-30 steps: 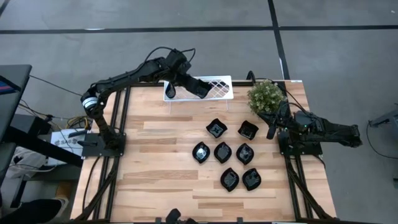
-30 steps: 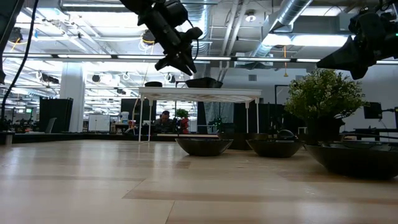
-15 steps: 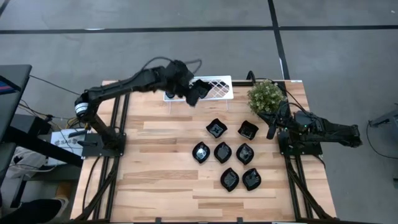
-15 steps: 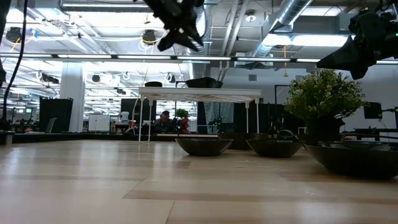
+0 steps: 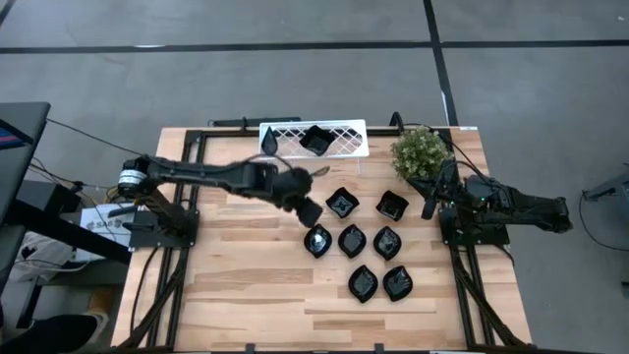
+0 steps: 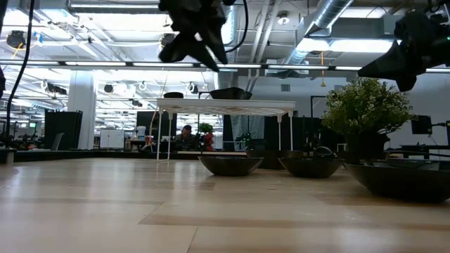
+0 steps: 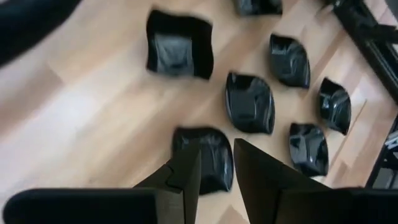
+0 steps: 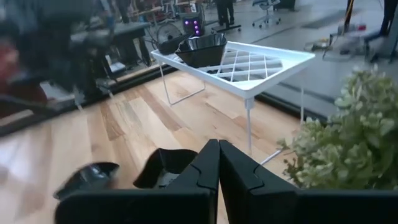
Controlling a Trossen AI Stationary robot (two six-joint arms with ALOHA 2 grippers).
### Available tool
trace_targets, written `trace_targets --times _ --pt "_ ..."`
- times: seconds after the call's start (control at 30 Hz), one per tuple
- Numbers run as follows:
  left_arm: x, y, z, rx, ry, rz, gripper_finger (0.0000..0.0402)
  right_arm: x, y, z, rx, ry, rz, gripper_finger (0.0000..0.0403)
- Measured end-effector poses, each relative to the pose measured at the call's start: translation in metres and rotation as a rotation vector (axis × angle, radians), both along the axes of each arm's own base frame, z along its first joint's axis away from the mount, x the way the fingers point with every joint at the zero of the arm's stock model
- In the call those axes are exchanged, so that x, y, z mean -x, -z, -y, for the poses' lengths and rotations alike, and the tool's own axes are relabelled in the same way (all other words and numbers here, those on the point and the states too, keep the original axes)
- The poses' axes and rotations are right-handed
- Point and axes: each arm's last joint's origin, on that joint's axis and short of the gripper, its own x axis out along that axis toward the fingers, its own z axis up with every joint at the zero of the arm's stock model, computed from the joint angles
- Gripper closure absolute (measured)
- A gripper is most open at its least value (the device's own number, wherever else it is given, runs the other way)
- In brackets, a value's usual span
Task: Pick & Place Mini shaped plates
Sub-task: Stack the black distorted square plate on top of the black distorted square plates on the shelf
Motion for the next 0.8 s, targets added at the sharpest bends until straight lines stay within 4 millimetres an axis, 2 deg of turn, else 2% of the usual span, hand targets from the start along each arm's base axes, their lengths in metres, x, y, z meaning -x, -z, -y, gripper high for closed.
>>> trace_targets --times 0.27,0.4,0.47,0.57,0.8 --pt "0.015 0.042 0.037 -0.070 0.049 0.010 0.0305 0.000 0.000 0.000 -0.229 0.044 0.125 0.0401" --pt "0.022 0.055 0.048 -0.060 0.079 0.089 0.0305 -0.003 -0.008 -0.003 -0.217 -0.073 0.188 0.0401" --pt "0.027 0.056 0.050 -0.051 0.083 0.151 0.0305 -0.004 -0.015 -0.006 -0.190 -0.153 0.238 0.0401" --pt "0.040 0.053 0.048 -0.041 0.076 0.269 0.0305 -0.006 -0.021 -0.007 -0.177 -0.184 0.288 0.0401" --pt "0.092 0.044 0.036 -0.072 0.019 0.432 0.0305 -0.017 -0.017 -0.009 -0.220 -0.190 0.220 0.0401"
